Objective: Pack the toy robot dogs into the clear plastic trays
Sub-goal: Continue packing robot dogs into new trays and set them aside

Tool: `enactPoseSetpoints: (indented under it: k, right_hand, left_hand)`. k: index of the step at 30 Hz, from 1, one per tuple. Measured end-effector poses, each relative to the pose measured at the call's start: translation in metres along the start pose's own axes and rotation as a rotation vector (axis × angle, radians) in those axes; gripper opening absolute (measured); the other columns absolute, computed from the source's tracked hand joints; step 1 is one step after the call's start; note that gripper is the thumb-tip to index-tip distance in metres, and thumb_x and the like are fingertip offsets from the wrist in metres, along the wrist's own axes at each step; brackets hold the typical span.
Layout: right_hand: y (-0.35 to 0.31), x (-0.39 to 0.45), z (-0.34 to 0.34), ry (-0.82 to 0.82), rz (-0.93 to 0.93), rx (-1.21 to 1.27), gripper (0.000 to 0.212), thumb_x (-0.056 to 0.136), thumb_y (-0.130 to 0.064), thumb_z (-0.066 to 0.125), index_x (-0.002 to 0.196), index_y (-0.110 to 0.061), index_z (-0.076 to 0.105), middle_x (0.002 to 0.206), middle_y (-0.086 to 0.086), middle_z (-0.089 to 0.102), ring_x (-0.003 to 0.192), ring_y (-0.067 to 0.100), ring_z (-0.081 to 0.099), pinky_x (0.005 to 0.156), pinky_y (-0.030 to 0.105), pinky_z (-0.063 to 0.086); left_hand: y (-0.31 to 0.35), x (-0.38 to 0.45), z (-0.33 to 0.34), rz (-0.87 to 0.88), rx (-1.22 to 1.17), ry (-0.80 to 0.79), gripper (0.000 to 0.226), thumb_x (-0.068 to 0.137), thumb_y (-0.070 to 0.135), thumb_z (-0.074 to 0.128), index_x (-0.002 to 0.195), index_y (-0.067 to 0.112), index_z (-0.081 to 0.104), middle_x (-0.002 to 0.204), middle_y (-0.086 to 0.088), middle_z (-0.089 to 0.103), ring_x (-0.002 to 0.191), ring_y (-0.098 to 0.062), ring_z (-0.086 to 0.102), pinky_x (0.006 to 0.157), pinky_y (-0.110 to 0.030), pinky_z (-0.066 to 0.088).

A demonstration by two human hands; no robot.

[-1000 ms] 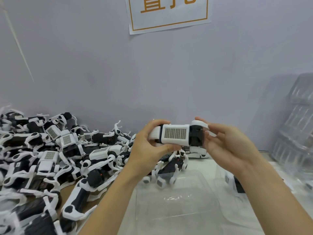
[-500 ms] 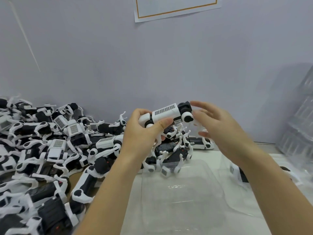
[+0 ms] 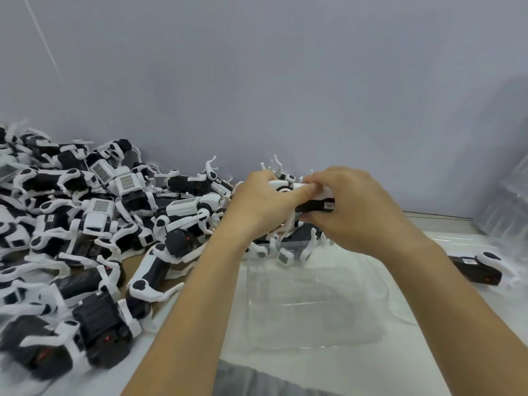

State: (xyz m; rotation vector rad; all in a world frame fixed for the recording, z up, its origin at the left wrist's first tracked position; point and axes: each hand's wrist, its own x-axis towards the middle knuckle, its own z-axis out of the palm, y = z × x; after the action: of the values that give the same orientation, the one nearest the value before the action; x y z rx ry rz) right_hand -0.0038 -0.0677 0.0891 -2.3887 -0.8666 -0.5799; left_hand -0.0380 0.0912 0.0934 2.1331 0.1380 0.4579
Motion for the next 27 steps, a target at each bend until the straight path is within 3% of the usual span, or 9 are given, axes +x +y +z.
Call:
enactPoseSetpoints:
  k: [4, 6, 9, 11, 13, 16, 18, 22, 27]
  right_hand:
    - [0.008, -0.002, 0.001, -0.054, 0.042, 0.186, 0.027, 0.081, -0.025, 0.077, 0.104, -0.036, 0.068, 0.084, -0.015, 0.069, 0.079, 0.011, 0.063, 0.069, 0.032, 0.051]
    - [0.012, -0.001, 0.0, -0.047, 0.079, 0.313, 0.026, 0.081, -0.02, 0.076, 0.1, -0.036, 0.068, 0.082, -0.013, 0.07, 0.074, 0.011, 0.064, 0.066, 0.029, 0.051]
    - [0.017, 0.001, -0.002, -0.063, 0.105, 0.42, 0.022, 0.082, -0.017, 0.076, 0.096, -0.033, 0.069, 0.085, -0.01, 0.072, 0.079, 0.013, 0.068, 0.074, 0.035, 0.056]
    - [0.019, 0.001, -0.004, -0.081, 0.113, 0.464, 0.022, 0.083, -0.018, 0.076, 0.096, -0.035, 0.07, 0.088, -0.011, 0.073, 0.085, 0.012, 0.069, 0.083, 0.04, 0.056]
    - [0.021, 0.0, -0.004, -0.097, 0.118, 0.49, 0.022, 0.084, -0.019, 0.075, 0.094, -0.038, 0.069, 0.091, -0.012, 0.073, 0.089, 0.011, 0.069, 0.087, 0.042, 0.055]
    - [0.02, -0.001, -0.001, -0.144, 0.133, 0.528, 0.02, 0.087, -0.018, 0.073, 0.096, -0.035, 0.068, 0.093, -0.009, 0.074, 0.088, 0.015, 0.069, 0.083, 0.04, 0.056]
    - [0.02, -0.001, 0.002, -0.186, 0.149, 0.569, 0.017, 0.089, -0.018, 0.07, 0.1, -0.031, 0.068, 0.094, -0.008, 0.074, 0.087, 0.016, 0.07, 0.074, 0.033, 0.055]
    - [0.023, -0.003, 0.003, -0.177, 0.191, 0.583, 0.012, 0.091, -0.021, 0.068, 0.095, -0.032, 0.067, 0.089, -0.007, 0.072, 0.072, 0.002, 0.067, 0.051, 0.01, 0.042]
    - [0.032, -0.006, 0.003, -0.15, 0.232, 0.524, 0.008, 0.088, -0.019, 0.071, 0.093, -0.026, 0.069, 0.083, -0.002, 0.069, 0.063, 0.006, 0.064, 0.039, 0.009, 0.038]
  left_hand:
    - [0.0, -0.001, -0.01, 0.084, 0.06, -0.109, 0.047, 0.086, 0.069, 0.056, 0.09, 0.023, 0.061, 0.061, 0.01, 0.066, 0.053, -0.009, 0.064, 0.058, -0.024, 0.048]
    - [0.002, -0.002, -0.015, 0.162, -0.022, -0.145, 0.036, 0.093, 0.061, 0.052, 0.094, 0.027, 0.066, 0.059, 0.019, 0.062, 0.05, 0.0, 0.057, 0.058, -0.015, 0.044]
    - [0.003, -0.003, -0.019, 0.221, -0.123, -0.191, 0.028, 0.097, 0.051, 0.048, 0.107, 0.033, 0.066, 0.062, 0.022, 0.062, 0.057, 0.005, 0.056, 0.066, -0.014, 0.045]
    - [0.001, -0.002, -0.018, 0.263, -0.126, -0.171, 0.022, 0.101, 0.041, 0.05, 0.114, 0.032, 0.066, 0.071, 0.008, 0.066, 0.062, -0.002, 0.054, 0.067, -0.018, 0.044]
    - [-0.002, 0.0, -0.016, 0.302, -0.108, -0.12, 0.018, 0.102, 0.032, 0.054, 0.112, 0.033, 0.068, 0.076, -0.015, 0.058, 0.067, -0.021, 0.05, 0.067, -0.031, 0.043]
    - [-0.006, 0.0, -0.011, 0.318, -0.186, -0.095, 0.016, 0.101, 0.028, 0.056, 0.105, 0.031, 0.071, 0.092, -0.021, 0.066, 0.081, -0.034, 0.063, 0.074, -0.04, 0.054]
    - [-0.011, 0.0, -0.01, 0.284, -0.287, -0.106, 0.016, 0.1, 0.029, 0.058, 0.106, 0.027, 0.072, 0.1, -0.008, 0.073, 0.092, -0.023, 0.07, 0.081, -0.032, 0.057]
    - [-0.02, 0.001, -0.006, 0.153, -0.377, -0.011, 0.028, 0.094, 0.049, 0.057, 0.104, 0.027, 0.071, 0.097, 0.007, 0.076, 0.094, -0.01, 0.071, 0.088, -0.033, 0.055]
    - [-0.036, -0.003, -0.004, -0.097, -0.236, 0.124, 0.015, 0.098, 0.029, 0.057, 0.09, 0.025, 0.069, 0.085, 0.006, 0.073, 0.088, -0.016, 0.068, 0.082, -0.033, 0.054]
